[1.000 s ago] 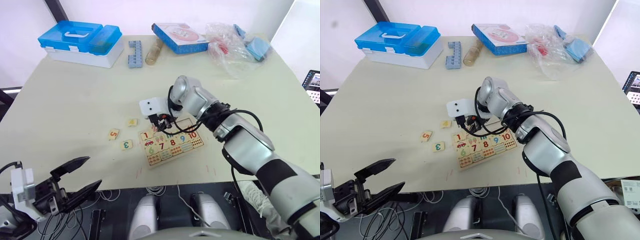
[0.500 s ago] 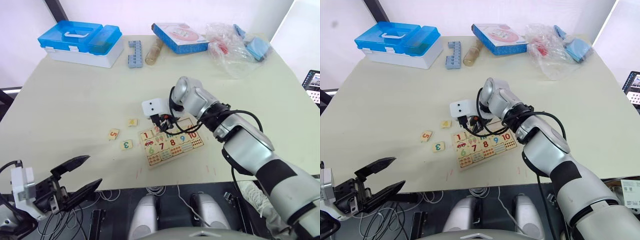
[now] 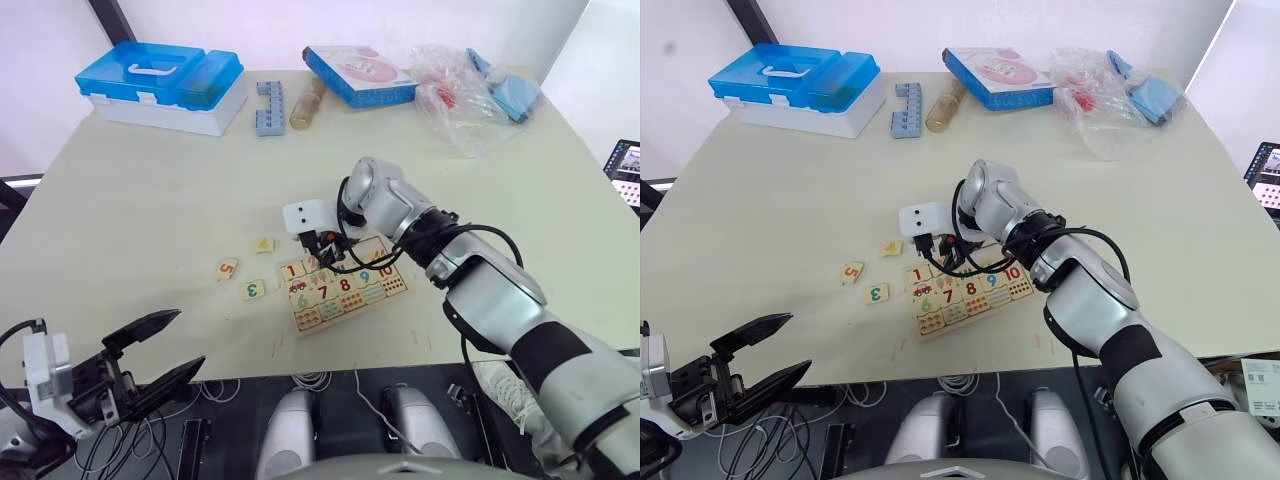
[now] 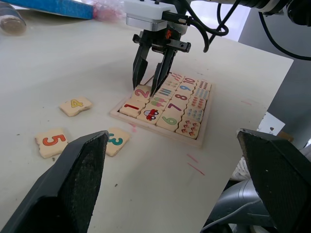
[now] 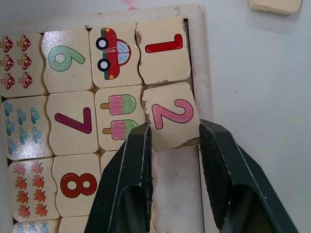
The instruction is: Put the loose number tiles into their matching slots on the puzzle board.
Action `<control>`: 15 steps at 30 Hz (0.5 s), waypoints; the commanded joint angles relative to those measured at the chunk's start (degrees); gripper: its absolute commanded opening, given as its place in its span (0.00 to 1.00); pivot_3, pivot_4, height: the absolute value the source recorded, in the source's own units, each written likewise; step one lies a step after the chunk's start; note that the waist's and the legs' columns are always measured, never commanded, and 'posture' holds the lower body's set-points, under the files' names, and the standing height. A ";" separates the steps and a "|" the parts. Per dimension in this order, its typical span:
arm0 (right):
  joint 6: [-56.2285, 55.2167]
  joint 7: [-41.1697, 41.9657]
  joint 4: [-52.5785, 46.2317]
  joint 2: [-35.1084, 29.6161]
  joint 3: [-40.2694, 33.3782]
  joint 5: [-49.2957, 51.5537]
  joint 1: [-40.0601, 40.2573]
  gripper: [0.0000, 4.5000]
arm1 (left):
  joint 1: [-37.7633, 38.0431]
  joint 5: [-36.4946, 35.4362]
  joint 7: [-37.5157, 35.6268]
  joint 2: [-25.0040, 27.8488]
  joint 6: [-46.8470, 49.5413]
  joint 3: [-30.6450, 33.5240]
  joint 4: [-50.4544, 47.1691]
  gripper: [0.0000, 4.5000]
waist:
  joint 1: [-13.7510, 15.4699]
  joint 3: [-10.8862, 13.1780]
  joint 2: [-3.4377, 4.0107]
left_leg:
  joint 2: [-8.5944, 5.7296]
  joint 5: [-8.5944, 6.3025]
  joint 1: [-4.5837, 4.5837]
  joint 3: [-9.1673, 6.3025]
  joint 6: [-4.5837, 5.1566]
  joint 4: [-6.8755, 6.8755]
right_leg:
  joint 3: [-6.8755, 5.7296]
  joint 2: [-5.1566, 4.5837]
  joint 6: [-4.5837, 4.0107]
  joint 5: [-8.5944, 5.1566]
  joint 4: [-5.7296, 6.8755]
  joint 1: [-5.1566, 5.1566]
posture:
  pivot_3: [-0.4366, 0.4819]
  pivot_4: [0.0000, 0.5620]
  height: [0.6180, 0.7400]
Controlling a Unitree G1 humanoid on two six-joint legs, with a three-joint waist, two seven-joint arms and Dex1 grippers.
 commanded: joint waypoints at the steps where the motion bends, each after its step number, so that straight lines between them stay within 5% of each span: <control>1: 0.25 0.28 -1.69 0.31 -0.71 -0.03 -0.09 0.19 | 0.56 -0.31 -0.35 -0.30 -1.21 0.07 -0.35 1.00 | 0.00 0.00 0.00 | 0.00 0.00 0.00 0.00 0.00 0.00 | 0.00 0.00 0.00 0.00 0.00 0.00 | 0.48 0.27 1.00; 5: 0.11 0.39 -1.55 0.34 -0.67 -0.08 -0.10 0.19 | 0.49 -0.19 -0.24 -0.42 -1.29 -0.01 -0.30 1.00 | 0.00 0.00 0.00 | 0.00 0.00 0.00 0.00 0.00 0.00 | 0.00 0.00 0.00 0.00 0.00 0.00 | 0.48 0.27 1.00; 11: -0.29 1.03 -3.07 0.30 -1.60 1.13 0.27 0.83 | 0.32 0.01 -0.13 -0.49 -1.33 -0.17 -0.11 1.00 | 0.00 0.00 0.00 | 0.00 0.00 0.00 0.00 0.00 0.00 | 0.00 0.00 0.00 0.00 0.00 0.00 | 0.48 0.27 1.00; 15: -0.54 1.40 -5.85 -1.57 -2.92 1.98 0.40 0.83 | 0.25 0.13 0.04 -0.57 -1.43 -0.28 -0.10 1.00 | 0.01 0.00 0.00 | 0.00 0.00 -0.01 0.00 0.00 0.00 | 0.00 0.00 0.00 0.00 -0.01 0.00 | 0.48 0.27 1.00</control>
